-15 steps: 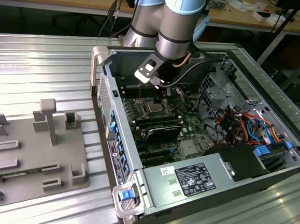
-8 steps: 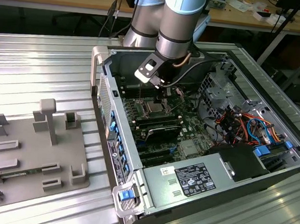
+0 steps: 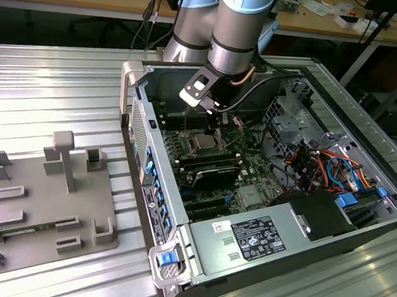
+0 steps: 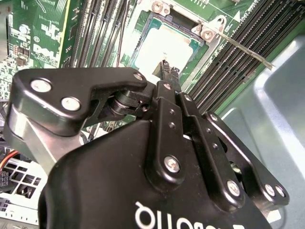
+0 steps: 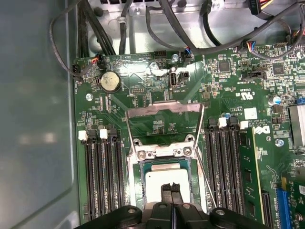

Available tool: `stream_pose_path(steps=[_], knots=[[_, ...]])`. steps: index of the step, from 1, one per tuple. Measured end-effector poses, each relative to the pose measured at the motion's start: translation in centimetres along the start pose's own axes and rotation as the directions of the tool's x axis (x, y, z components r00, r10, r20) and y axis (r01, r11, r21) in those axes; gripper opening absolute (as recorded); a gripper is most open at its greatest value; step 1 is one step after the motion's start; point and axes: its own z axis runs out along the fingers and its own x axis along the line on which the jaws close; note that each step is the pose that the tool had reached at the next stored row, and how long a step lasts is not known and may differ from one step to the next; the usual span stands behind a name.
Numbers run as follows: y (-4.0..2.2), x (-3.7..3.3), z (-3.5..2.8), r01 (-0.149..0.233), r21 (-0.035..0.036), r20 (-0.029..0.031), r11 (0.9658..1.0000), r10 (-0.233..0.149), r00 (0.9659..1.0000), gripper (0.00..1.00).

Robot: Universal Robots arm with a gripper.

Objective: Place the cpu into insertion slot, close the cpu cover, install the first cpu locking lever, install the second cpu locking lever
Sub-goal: 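Close the cpu cover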

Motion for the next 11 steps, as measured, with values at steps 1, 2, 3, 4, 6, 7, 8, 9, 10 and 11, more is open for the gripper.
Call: stream_pose_path(steps=[1, 2, 3, 4, 6, 7, 8, 9, 10, 11], knots=[[0.11, 0.01, 0.02, 0.0, 0.0, 0.0003, 1.0, 0.0, 1.0, 0.11], [0.21, 0.02, 0.04, 0.0, 0.0, 0.0003, 1.0, 0.0, 1.0, 0.11], [0.3, 0.03, 0.06, 0.0, -0.0001, 0.0003, 1.0, 0.0, 1.0, 0.11], [0.36, 0.03, 0.08, 0.0, -0.0001, 0.0004, 1.0, 0.0, 1.0, 0.11], [0.5, 0.04, 0.12, 0.0, 0.0, 0.0009, 1.0, 0.0, 1.0, 0.11], [0.5, 0.04, 0.12, 0.0, 0.0, 0.0012, 1.0, 0.0, 1.0, 0.11], [0.5, 0.04, 0.12, 0.0, 0.0001, 0.0012, 1.0, 0.0, 1.0, 0.11], [0.51, 0.04, 0.13, 0.0, -0.0001, 0.0011, 1.0, 0.0, 1.0, 0.11], [0.51, 0.04, 0.13, 0.0, -0.0001, 0.0011, 1.0, 0.0, 1.0, 0.11], [0.52, 0.05, 0.1, 0.0, -0.0001, 0.0011, 1.0, 0.0, 1.0, 0.11]])
